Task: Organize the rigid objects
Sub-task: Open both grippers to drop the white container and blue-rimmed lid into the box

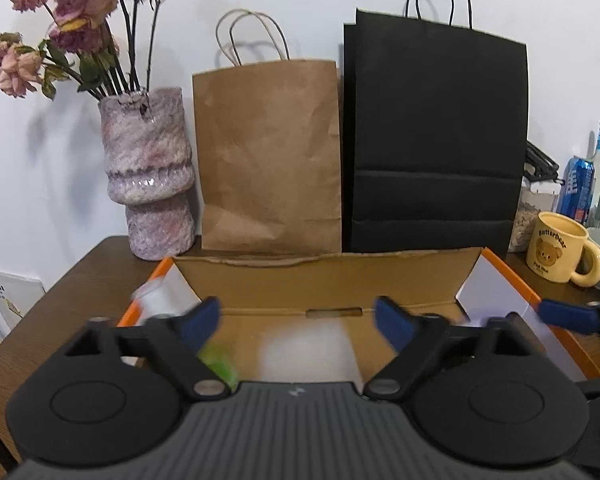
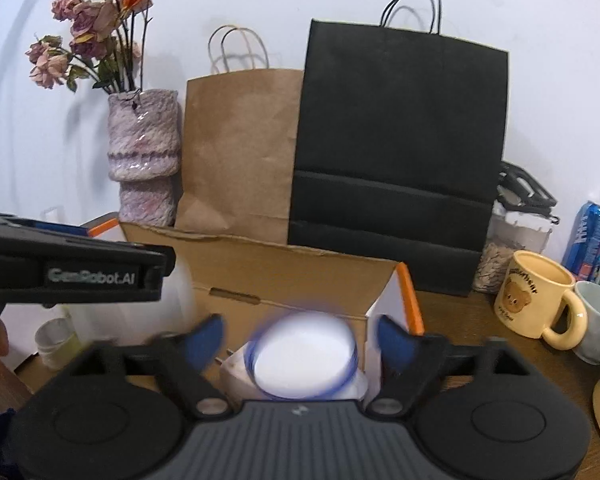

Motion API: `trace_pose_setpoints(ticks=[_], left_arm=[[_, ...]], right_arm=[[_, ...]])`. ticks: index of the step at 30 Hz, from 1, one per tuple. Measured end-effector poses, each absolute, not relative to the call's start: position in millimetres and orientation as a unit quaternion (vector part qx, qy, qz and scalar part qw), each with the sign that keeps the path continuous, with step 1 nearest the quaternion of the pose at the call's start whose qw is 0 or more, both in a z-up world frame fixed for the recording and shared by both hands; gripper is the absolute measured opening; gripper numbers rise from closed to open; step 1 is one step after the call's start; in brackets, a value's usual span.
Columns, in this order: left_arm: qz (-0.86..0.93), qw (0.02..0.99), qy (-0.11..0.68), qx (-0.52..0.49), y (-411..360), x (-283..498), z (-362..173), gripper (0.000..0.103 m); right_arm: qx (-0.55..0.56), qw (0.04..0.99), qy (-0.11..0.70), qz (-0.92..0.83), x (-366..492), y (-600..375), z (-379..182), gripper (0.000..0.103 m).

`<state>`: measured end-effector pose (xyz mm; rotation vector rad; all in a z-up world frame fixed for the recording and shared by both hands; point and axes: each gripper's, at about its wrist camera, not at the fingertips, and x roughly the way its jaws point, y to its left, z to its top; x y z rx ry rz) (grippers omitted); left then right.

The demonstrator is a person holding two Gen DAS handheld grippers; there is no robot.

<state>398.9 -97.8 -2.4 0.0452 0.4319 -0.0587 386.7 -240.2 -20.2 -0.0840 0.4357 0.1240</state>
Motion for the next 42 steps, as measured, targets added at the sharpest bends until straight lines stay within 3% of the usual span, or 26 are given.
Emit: trace_pose_setpoints(ticks=[3,42], left_arm=[[-0.031,0.977,0.21,0.018,-97,397,0,0.103],[-0.021,0.978,0.205,0.023,-96,375,3,0.103]], right_arm=[[-0.038,0.975,0.21,0.056,386,-242,-18,0.1],[-0.033,0.979,0.192,0.051,360,-246,-11,0.103]])
